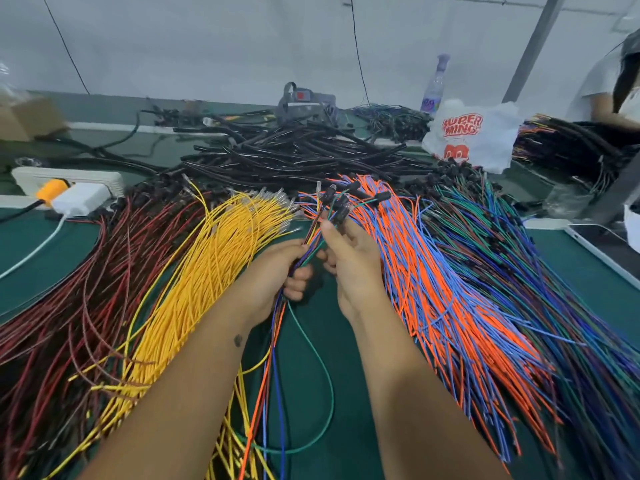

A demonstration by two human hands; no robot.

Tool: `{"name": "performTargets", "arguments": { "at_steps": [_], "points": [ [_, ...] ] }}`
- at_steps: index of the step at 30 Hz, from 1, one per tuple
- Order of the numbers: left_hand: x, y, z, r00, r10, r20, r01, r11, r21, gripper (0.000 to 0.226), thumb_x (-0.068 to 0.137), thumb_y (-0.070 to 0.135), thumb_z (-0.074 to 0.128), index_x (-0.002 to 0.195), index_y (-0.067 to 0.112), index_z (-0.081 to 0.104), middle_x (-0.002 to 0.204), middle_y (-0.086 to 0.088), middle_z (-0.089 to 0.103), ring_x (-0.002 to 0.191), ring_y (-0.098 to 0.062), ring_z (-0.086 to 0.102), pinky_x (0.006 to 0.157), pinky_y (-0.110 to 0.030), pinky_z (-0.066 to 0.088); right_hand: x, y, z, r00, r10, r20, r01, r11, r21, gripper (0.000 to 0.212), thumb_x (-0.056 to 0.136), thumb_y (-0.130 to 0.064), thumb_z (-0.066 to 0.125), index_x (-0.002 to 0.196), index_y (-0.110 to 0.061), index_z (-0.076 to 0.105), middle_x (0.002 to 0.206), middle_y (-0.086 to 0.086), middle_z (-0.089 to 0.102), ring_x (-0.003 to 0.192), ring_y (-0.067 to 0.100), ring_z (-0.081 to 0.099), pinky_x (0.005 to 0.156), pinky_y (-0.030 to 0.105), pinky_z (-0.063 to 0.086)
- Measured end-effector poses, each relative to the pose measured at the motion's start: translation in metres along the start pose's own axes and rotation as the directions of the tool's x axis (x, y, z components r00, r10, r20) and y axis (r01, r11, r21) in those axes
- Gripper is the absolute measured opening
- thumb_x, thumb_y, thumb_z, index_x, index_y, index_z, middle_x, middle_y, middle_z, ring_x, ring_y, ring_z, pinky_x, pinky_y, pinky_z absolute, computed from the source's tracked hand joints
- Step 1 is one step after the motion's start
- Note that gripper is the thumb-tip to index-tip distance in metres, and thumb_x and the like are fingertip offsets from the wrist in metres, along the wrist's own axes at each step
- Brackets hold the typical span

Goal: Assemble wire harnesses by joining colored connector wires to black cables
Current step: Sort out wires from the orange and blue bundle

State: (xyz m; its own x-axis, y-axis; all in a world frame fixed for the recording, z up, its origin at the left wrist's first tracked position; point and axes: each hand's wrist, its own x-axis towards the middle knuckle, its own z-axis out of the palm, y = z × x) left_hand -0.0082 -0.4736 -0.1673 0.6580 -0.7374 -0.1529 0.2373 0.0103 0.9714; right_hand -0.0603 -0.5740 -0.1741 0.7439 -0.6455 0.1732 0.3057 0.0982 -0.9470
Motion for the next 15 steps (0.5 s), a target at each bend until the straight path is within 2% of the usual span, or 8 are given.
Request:
{"name": "performTargets", "arguments": {
  "at_steps": [3, 8, 12, 15],
  "points": [
    [0.002, -0.0012, 0.0013, 1.0, 0.015, -0.026, -0.015, 1.0, 0.005, 0.023, 0.103, 0.02, 0.036, 0.092, 0.016, 0.056, 0.049, 0.005, 0.033, 0.039, -0.007, 0.021, 0.038, -0.016, 0.017, 0.0025, 0.0015, 0.0007, 1.0, 0.028, -0.014, -0.027, 0.999, 0.041, 0.015, 0.099, -0.014, 0.052, 0.09, -0.012, 0.064, 0.045, -0.017, 0.044, 0.043, -0.002, 0.041, 0.047, 0.013, 0.033],
    [0.0014, -0.0051, -0.0013, 0.997, 0.059, 0.055, -0.06, 0.998, 0.012, 0.027, 0.103, 0.016, 0.038, 0.101, 0.007, 0.063, 0.053, 0.0, 0.044, 0.041, -0.01, 0.035, 0.04, -0.018, 0.033, 0.0064, 0.0029, -0.001, 0.998, 0.026, -0.059, -0.023, 0.998, 0.062, 0.026, 0.102, -0.016, 0.046, 0.078, -0.019, 0.056, 0.047, -0.015, 0.048, 0.042, -0.001, 0.038, 0.043, 0.011, 0.032],
    [0.0042, -0.004, -0.0015, 1.0, 0.021, 0.002, -0.021, 0.998, 0.057, 0.03, 0.103, 0.018, 0.036, 0.091, 0.013, 0.062, 0.051, 0.005, 0.035, 0.039, -0.006, 0.023, 0.035, -0.015, 0.021, 0.0081, 0.0018, -0.0004, 0.999, 0.008, -0.05, -0.006, 0.999, 0.044, 0.022, 0.1, -0.017, 0.051, 0.08, -0.019, 0.06, 0.06, -0.007, 0.048, 0.051, 0.005, 0.035, 0.045, 0.013, 0.037],
    [0.0057, -0.0024, -0.0005, 0.999, -0.006, -0.035, 0.008, 0.997, 0.071, 0.029, 0.102, 0.018, 0.033, 0.089, 0.012, 0.059, 0.048, 0.005, 0.026, 0.034, -0.005, 0.017, 0.035, -0.013, 0.014, 0.0068, -0.0018, -0.0006, 1.0, -0.009, -0.011, 0.01, 0.997, 0.071, 0.014, 0.096, -0.014, 0.058, 0.084, -0.019, 0.066, 0.059, -0.013, 0.05, 0.049, 0.001, 0.038, 0.048, 0.017, 0.042]
  ]
}}
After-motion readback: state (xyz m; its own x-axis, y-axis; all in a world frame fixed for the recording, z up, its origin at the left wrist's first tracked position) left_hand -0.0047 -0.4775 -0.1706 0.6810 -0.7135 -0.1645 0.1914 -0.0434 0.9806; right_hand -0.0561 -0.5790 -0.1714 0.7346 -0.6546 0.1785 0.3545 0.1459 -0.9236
